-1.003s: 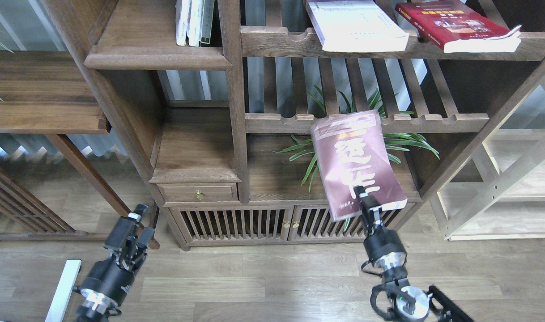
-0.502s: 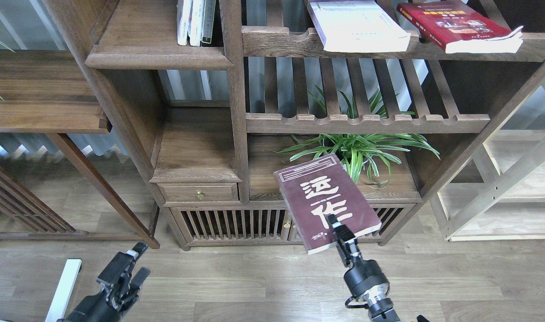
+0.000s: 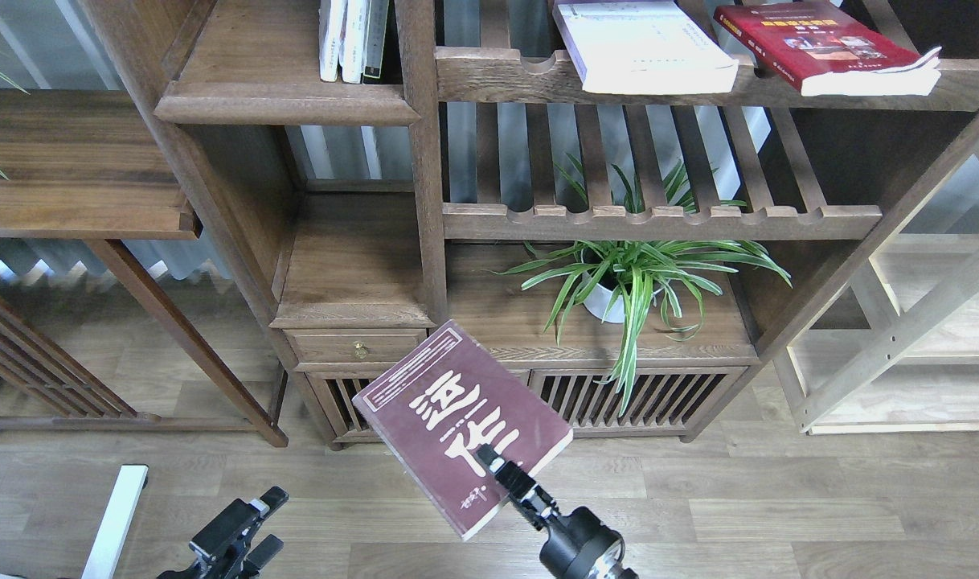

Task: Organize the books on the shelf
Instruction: 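Pull the maroon book off the shelf and lower it toward the robot, then bring the left gripper to the book's edge and grasp it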

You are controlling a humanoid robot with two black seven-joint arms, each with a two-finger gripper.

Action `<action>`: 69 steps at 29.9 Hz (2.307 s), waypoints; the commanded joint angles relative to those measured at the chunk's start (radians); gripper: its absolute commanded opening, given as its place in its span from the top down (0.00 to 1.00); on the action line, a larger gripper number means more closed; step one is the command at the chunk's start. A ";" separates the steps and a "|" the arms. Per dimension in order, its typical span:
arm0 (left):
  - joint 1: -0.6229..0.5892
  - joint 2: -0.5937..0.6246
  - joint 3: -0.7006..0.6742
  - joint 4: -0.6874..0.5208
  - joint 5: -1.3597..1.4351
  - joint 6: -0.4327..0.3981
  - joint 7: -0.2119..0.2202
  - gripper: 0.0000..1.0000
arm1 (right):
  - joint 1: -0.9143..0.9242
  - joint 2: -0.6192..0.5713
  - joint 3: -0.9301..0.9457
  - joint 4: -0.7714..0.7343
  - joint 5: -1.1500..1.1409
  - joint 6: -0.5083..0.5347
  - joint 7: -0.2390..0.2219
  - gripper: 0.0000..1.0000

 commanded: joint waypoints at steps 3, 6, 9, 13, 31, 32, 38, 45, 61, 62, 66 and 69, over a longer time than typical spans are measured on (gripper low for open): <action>-0.019 -0.001 0.023 -0.004 -0.011 0.000 0.000 0.01 | 0.007 0.000 -0.041 0.001 0.002 0.000 -0.009 0.98; -0.033 -0.005 0.043 -0.004 -0.012 0.000 0.000 0.01 | 0.013 0.000 -0.067 0.001 0.002 0.000 -0.009 0.98; -0.047 -0.013 0.061 -0.001 -0.014 0.000 0.000 0.01 | 0.018 0.000 -0.101 0.001 0.002 0.000 -0.009 0.98; -0.071 -0.019 0.085 -0.001 -0.014 0.000 0.000 0.01 | 0.020 0.000 -0.118 0.001 0.005 0.000 -0.009 0.98; -0.206 -0.091 0.224 0.043 -0.092 0.000 0.000 0.02 | 0.029 0.000 -0.147 -0.012 0.063 0.000 -0.005 0.98; -0.217 -0.091 0.228 0.043 -0.104 0.000 0.000 0.02 | 0.030 0.000 -0.143 -0.010 0.071 0.000 -0.005 0.98; -0.258 -0.097 0.236 0.043 -0.130 0.000 0.003 0.02 | 0.079 0.000 -0.133 -0.010 0.098 0.000 -0.005 0.98; -0.297 -0.105 0.234 0.066 -0.152 0.000 0.005 0.01 | 0.187 0.000 -0.132 -0.010 0.191 0.000 -0.003 0.98; -0.418 -0.128 0.236 0.073 -0.246 0.000 0.026 0.02 | 0.204 0.000 -0.140 -0.008 0.210 0.000 -0.005 0.98; -0.424 -0.131 0.236 0.073 -0.246 0.000 0.034 0.02 | 0.204 0.000 -0.140 -0.008 0.210 0.000 -0.005 0.98; -0.433 -0.136 0.222 0.074 -0.247 0.000 0.090 0.04 | 0.201 0.000 -0.146 -0.008 0.210 0.000 -0.005 0.98; -0.441 -0.137 0.217 0.077 -0.247 0.000 0.118 0.07 | 0.199 0.000 -0.147 -0.008 0.210 0.000 -0.005 0.98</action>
